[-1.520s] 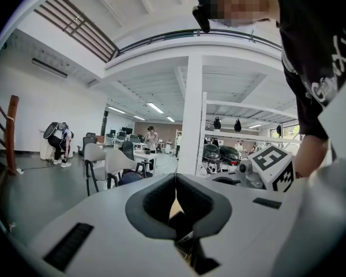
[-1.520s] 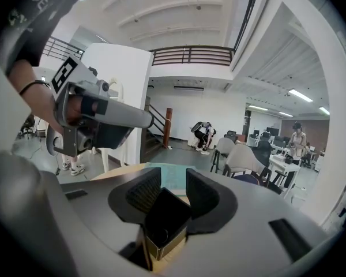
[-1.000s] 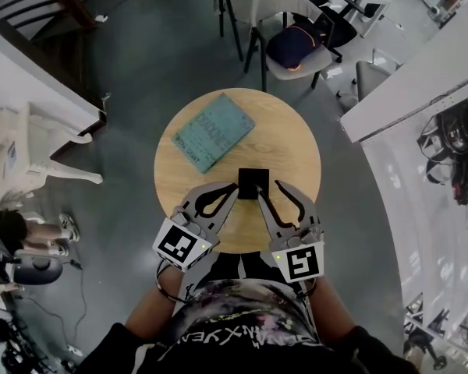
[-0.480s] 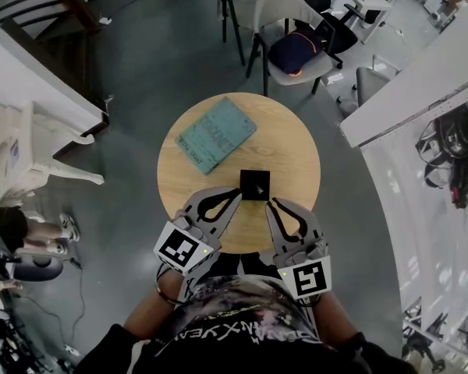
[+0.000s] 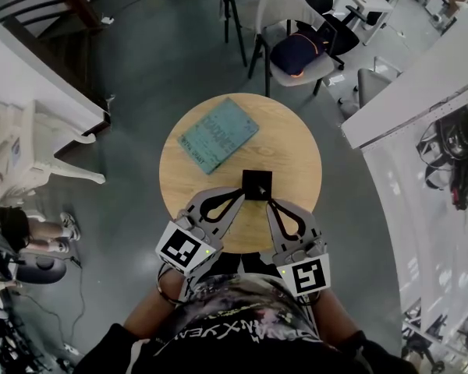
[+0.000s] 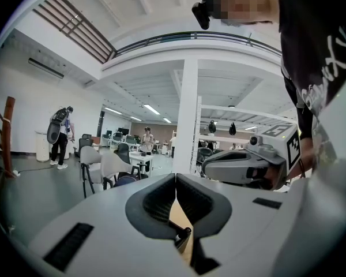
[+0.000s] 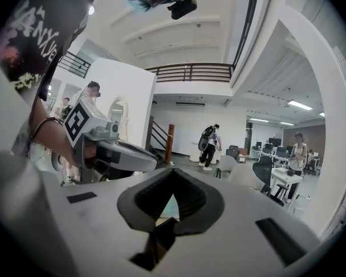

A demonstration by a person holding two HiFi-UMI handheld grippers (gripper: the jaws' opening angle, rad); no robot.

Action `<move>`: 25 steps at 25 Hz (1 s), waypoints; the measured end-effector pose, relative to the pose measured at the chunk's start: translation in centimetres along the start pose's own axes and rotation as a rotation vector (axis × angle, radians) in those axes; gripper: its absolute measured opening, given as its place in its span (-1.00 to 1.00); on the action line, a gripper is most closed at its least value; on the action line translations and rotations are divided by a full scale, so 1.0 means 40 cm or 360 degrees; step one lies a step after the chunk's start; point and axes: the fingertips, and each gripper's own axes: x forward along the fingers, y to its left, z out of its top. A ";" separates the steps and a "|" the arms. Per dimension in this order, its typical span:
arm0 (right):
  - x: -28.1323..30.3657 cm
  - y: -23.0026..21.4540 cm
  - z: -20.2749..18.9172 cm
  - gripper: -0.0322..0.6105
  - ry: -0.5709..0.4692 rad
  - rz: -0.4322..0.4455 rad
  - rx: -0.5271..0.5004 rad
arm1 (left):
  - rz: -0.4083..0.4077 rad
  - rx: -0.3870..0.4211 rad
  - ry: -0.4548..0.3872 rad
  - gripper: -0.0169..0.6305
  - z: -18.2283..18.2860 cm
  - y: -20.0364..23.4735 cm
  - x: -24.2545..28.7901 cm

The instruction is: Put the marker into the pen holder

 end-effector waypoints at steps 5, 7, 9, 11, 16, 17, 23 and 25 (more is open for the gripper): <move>0.010 0.001 0.011 -0.90 -0.0031 -0.0002 0.0034 | 0.0008 0.0000 0.0001 -0.89 0.000 0.009 -0.006; 0.010 0.005 0.011 -0.90 -0.0031 0.0004 0.0024 | 0.0008 0.0002 0.0004 -0.89 -0.001 0.009 -0.007; 0.010 0.009 0.012 -0.90 -0.0030 0.0010 0.0013 | 0.0008 0.0005 0.0004 -0.89 -0.001 0.009 -0.008; 0.013 0.013 0.013 -0.90 -0.0025 0.0014 -0.0007 | 0.0009 0.0006 -0.0006 -0.89 0.001 0.011 -0.010; 0.020 0.018 0.017 -0.90 -0.0016 0.0018 -0.0044 | 0.0011 0.0006 -0.0013 -0.89 0.002 0.021 -0.015; 0.021 0.017 0.021 -0.90 -0.0031 0.0008 -0.0029 | 0.0010 0.0006 -0.0016 -0.89 0.003 0.022 -0.015; 0.031 0.016 0.020 -0.90 -0.0019 -0.0011 -0.0027 | 0.0023 -0.0006 -0.0029 -0.89 0.001 0.035 -0.021; 0.031 0.016 0.017 -0.90 -0.0006 -0.0011 -0.0039 | 0.0025 -0.0001 -0.0030 -0.89 0.001 0.036 -0.021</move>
